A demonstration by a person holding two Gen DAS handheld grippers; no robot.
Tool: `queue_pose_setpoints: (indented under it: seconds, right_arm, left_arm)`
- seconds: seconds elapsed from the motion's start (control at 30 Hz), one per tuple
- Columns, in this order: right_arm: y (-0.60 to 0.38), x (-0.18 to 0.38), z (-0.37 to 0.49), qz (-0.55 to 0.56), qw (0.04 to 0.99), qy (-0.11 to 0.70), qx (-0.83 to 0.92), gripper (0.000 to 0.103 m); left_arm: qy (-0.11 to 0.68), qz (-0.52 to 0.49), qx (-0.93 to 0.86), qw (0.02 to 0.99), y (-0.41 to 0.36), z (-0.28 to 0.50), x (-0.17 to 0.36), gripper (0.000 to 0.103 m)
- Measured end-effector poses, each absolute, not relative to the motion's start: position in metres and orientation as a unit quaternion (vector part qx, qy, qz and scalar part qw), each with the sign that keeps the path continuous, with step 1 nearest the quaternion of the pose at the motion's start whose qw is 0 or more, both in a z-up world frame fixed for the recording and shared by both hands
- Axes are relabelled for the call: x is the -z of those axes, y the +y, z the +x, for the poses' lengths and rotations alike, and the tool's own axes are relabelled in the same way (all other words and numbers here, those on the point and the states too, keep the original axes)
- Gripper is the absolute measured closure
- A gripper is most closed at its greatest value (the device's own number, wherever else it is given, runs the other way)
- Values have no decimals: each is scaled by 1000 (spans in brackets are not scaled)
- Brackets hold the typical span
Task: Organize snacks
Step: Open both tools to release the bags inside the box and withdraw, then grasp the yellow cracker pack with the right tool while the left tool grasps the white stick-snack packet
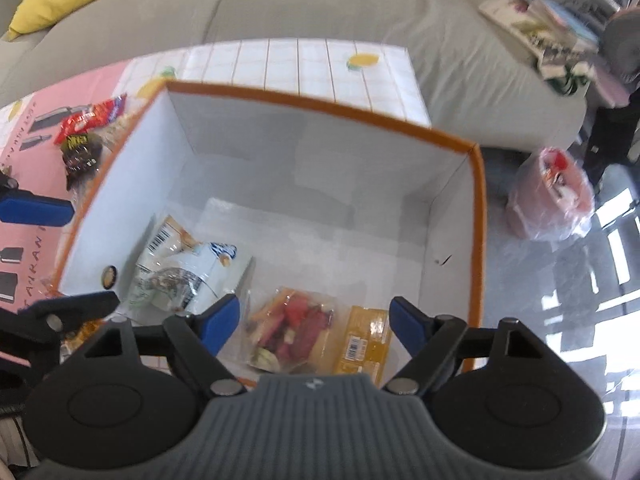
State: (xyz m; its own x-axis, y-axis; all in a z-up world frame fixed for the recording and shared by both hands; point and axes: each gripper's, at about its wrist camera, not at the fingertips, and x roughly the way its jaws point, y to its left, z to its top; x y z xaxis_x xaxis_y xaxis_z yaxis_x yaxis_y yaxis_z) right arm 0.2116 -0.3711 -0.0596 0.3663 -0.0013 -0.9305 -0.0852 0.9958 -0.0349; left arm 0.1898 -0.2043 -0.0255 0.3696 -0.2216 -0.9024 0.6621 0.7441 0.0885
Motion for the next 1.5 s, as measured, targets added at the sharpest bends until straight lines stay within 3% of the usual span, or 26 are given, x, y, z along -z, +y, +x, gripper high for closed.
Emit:
queue_pose_setpoints:
  seconds: [0.33, 0.6, 0.8, 1.03, 1.5]
  right_arm:
    - [-327, 0, 177, -16, 867, 496, -41, 17]
    - [-274, -16, 127, 34, 899, 432, -70, 14]
    - [-237, 6, 93, 74, 903, 414, -93, 14]
    - [-198, 54, 77, 25, 903, 415, -106, 15]
    - [-164, 129, 122, -42, 894, 432, -109, 15]
  left_arm:
    - [448, 159, 230, 849, -131, 154, -21, 29]
    - [450, 74, 167, 874, -55, 121, -26, 29]
    - [459, 19, 133, 878, -15, 102, -3, 29]
    - [476, -32, 125, 870, 13, 88, 37, 29]
    - [515, -58, 107, 848, 38, 98, 96, 30]
